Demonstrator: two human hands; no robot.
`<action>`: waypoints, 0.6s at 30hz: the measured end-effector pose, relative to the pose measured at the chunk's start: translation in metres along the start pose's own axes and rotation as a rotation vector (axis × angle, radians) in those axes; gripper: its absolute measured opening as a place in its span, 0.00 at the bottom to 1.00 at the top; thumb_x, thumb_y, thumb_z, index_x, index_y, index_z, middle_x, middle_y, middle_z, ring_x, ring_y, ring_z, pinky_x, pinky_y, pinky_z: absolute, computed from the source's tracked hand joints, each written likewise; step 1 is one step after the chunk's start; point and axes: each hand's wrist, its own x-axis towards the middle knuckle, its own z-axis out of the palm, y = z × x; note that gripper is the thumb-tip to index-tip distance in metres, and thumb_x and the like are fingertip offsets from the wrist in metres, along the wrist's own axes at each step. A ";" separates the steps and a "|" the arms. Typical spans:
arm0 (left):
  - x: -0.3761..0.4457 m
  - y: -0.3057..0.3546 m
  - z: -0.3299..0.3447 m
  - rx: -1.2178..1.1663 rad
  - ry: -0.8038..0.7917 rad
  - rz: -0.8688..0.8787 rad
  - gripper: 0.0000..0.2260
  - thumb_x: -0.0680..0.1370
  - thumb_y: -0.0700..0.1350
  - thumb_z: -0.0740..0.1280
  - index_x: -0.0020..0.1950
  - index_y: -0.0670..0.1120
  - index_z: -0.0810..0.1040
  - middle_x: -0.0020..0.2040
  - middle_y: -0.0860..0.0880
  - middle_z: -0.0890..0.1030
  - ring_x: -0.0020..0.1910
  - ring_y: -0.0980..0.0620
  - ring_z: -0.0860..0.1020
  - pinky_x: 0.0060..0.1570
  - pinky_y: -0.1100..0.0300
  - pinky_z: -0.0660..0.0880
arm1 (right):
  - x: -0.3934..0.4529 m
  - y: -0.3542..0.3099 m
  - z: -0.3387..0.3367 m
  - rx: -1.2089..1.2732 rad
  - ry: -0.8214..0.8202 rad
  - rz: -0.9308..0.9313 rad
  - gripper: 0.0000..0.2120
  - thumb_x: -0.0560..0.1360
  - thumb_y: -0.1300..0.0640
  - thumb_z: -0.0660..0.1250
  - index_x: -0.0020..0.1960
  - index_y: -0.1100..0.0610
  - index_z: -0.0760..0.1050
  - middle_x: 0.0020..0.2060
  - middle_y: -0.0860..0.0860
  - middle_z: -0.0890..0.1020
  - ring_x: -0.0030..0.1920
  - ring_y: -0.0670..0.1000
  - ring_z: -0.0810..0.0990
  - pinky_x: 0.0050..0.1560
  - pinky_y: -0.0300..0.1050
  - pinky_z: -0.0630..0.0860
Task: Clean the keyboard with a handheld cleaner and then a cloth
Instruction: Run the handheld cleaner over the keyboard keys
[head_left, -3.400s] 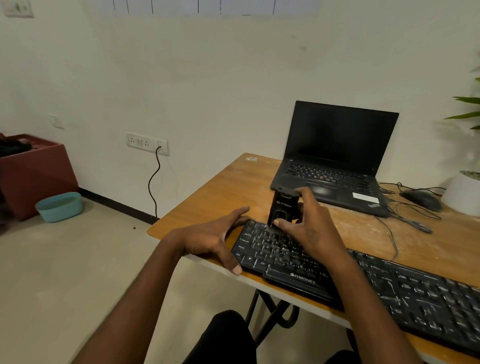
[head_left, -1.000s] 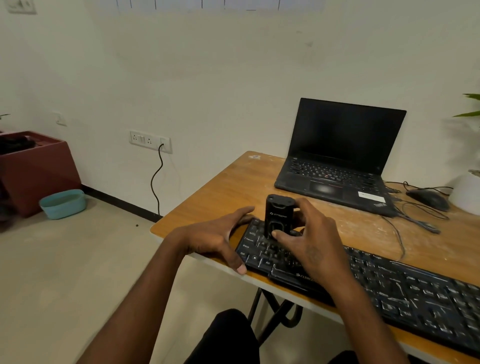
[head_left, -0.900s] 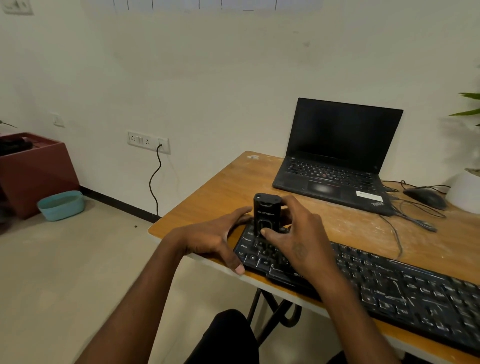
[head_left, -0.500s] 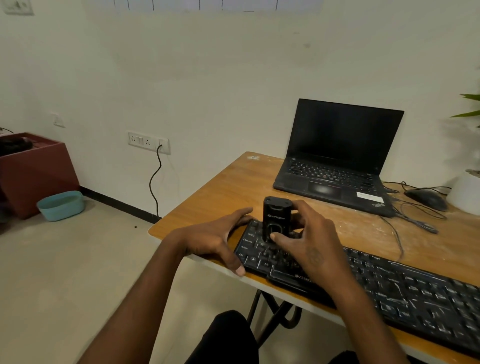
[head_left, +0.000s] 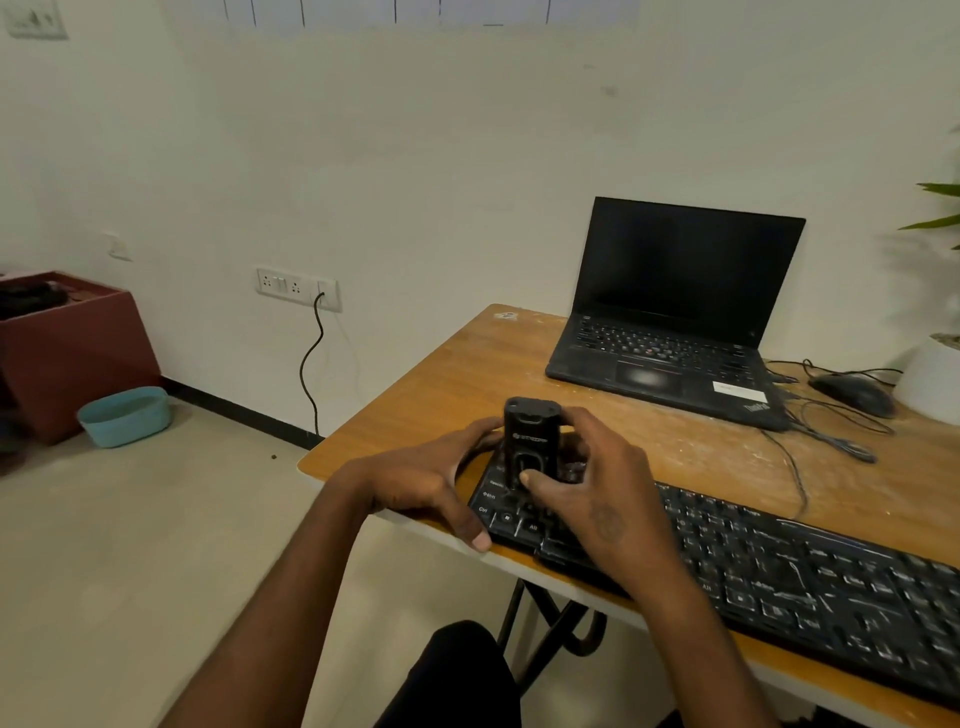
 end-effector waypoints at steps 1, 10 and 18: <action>0.000 -0.001 -0.001 -0.003 -0.001 -0.012 0.58 0.65 0.46 0.85 0.85 0.61 0.51 0.79 0.59 0.66 0.75 0.57 0.70 0.75 0.52 0.71 | -0.006 0.002 -0.007 0.012 0.016 0.001 0.26 0.72 0.58 0.76 0.65 0.40 0.72 0.45 0.32 0.76 0.45 0.26 0.76 0.36 0.25 0.74; 0.000 0.003 0.002 0.039 0.008 0.006 0.44 0.69 0.39 0.83 0.76 0.60 0.64 0.71 0.60 0.75 0.68 0.63 0.75 0.66 0.65 0.74 | 0.004 -0.007 0.020 0.032 -0.005 -0.013 0.25 0.72 0.58 0.76 0.66 0.46 0.73 0.46 0.39 0.81 0.45 0.33 0.80 0.39 0.32 0.79; 0.000 -0.003 0.000 0.020 -0.002 0.006 0.56 0.65 0.47 0.85 0.84 0.61 0.53 0.79 0.60 0.67 0.76 0.59 0.69 0.76 0.52 0.70 | -0.015 0.002 -0.005 0.091 -0.012 0.009 0.27 0.72 0.58 0.77 0.61 0.35 0.72 0.47 0.36 0.81 0.49 0.32 0.79 0.41 0.33 0.80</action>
